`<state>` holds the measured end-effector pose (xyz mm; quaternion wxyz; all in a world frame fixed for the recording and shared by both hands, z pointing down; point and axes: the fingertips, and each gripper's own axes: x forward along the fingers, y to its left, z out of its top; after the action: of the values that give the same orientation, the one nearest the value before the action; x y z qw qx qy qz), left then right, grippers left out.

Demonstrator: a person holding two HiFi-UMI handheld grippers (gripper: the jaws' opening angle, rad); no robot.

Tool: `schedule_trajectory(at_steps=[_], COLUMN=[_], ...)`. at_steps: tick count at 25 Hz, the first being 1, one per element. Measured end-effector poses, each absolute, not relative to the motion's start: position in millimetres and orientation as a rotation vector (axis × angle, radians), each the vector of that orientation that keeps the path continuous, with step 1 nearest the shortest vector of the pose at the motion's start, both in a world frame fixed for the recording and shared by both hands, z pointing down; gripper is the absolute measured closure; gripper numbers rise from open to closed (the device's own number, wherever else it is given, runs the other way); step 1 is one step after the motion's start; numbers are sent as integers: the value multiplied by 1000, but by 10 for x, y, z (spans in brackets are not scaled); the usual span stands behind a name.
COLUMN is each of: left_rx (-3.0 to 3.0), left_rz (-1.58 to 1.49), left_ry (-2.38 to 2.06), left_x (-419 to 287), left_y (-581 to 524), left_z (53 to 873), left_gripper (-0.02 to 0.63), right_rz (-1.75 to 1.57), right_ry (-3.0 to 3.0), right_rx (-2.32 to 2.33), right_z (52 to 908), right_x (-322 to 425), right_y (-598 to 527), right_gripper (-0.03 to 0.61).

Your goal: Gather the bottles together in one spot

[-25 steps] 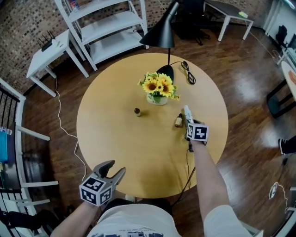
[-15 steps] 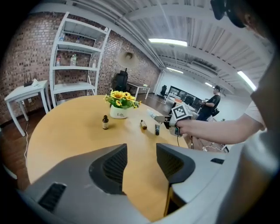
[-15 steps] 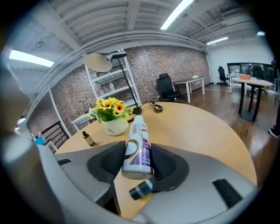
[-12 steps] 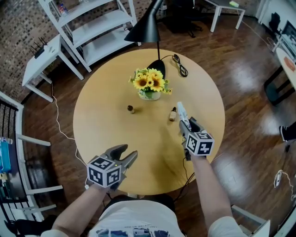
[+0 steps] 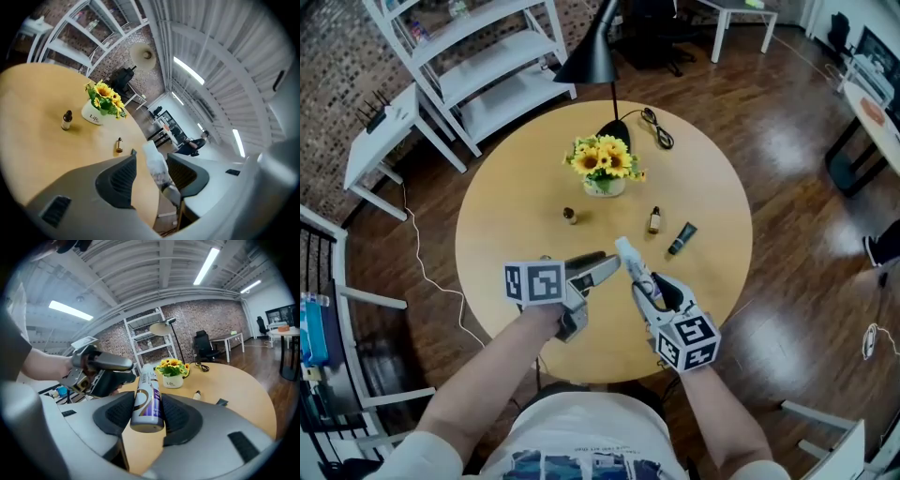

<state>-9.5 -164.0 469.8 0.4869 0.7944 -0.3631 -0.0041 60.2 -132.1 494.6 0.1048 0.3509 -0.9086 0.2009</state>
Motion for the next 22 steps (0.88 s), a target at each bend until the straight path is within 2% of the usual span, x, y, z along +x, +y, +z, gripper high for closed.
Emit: schedule_trajectory(at_steps=[5,8,9,22], left_rx=[1894,1905,1923,2382], left_rz=[-29,9,25,261], left_ry=[-822,-808,-796,-711], left_x=[-164,-270,-288,13], left_y=[-1568,-1475,-1441,-1247], left_z=[4613,4597,4583,4197], left_gripper=[411,479,476,497], right_rz=[391,263,245,240], right_ry=[-2702,-2682,-2671,-2549], right_rx=[1050,1032,1034,1096], right_z=[4765,4759,4778,5012], right_x=[384,238,204,105], right_y=[-958,-778,-736,-769], right_gripper=[383,383,383,362])
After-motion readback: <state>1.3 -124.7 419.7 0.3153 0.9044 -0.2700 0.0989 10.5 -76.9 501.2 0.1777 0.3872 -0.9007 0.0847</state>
